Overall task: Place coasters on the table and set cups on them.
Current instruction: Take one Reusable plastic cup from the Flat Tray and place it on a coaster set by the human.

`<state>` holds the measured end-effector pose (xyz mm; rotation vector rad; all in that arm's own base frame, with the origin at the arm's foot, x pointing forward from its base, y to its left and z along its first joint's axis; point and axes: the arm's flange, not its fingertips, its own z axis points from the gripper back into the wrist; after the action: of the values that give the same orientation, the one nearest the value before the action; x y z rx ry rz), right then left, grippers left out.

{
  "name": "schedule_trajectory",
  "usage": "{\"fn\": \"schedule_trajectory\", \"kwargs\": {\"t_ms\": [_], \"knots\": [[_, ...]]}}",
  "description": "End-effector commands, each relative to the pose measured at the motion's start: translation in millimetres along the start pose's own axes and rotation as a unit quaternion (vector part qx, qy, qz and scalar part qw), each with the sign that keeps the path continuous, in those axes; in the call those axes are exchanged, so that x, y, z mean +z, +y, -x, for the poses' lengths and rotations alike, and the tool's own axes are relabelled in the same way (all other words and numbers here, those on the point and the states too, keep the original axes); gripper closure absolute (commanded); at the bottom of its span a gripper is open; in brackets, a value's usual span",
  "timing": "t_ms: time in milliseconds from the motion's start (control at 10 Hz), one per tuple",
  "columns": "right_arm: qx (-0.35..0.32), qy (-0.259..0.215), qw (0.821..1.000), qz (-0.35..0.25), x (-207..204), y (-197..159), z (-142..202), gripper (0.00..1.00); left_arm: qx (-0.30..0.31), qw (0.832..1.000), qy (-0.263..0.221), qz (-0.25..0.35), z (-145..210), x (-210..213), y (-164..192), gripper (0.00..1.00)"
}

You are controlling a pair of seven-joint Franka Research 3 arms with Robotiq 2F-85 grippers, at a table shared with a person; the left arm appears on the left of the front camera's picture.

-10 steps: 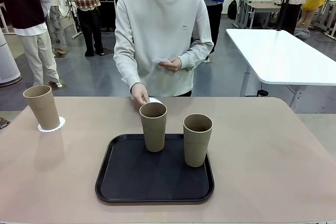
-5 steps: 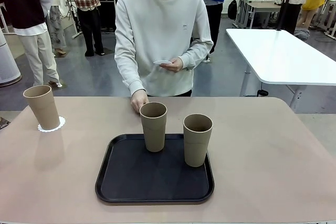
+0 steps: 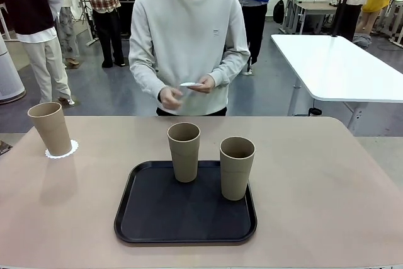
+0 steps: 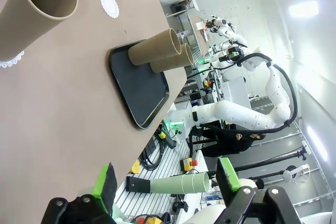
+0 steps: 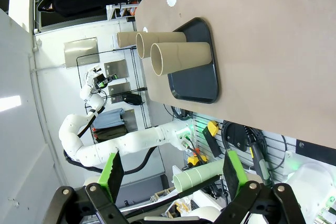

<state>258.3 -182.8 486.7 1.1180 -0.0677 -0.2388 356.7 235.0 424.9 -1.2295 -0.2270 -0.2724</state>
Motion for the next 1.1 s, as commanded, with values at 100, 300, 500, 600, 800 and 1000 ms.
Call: {"fn": "schedule_trajectory", "kwargs": {"t_ms": [100, 300, 500, 600, 800, 1000], "knots": [[0.009, -0.002, 1.000, -0.009, 0.5, 0.4, -1.7, 0.00, 0.002, 1.000, -0.003, 0.001, 1.6, 0.0, -3.1, 0.00], [0.009, -0.002, 1.000, -0.009, 0.5, 0.4, -1.7, 0.00, 0.002, 1.000, -0.003, 0.001, 1.6, 0.0, -3.1, 0.00], [0.009, -0.002, 1.000, -0.009, 0.5, 0.4, -1.7, 0.00, 0.002, 1.000, -0.003, 0.001, 1.6, 0.0, -3.1, 0.00], [0.009, -0.002, 1.000, -0.009, 0.5, 0.4, -1.7, 0.00, 0.002, 1.000, -0.003, 0.001, 1.6, 0.0, -3.1, 0.00], [0.009, -0.002, 1.000, -0.009, 0.5, 0.4, -1.7, 0.00, 0.002, 1.000, -0.003, 0.001, 1.6, 0.0, -3.1, 0.00], [0.009, -0.002, 1.000, -0.009, 0.5, 0.4, -1.7, 0.00, 0.002, 1.000, -0.003, 0.001, 1.6, 0.0, -3.1, 0.00]]}}
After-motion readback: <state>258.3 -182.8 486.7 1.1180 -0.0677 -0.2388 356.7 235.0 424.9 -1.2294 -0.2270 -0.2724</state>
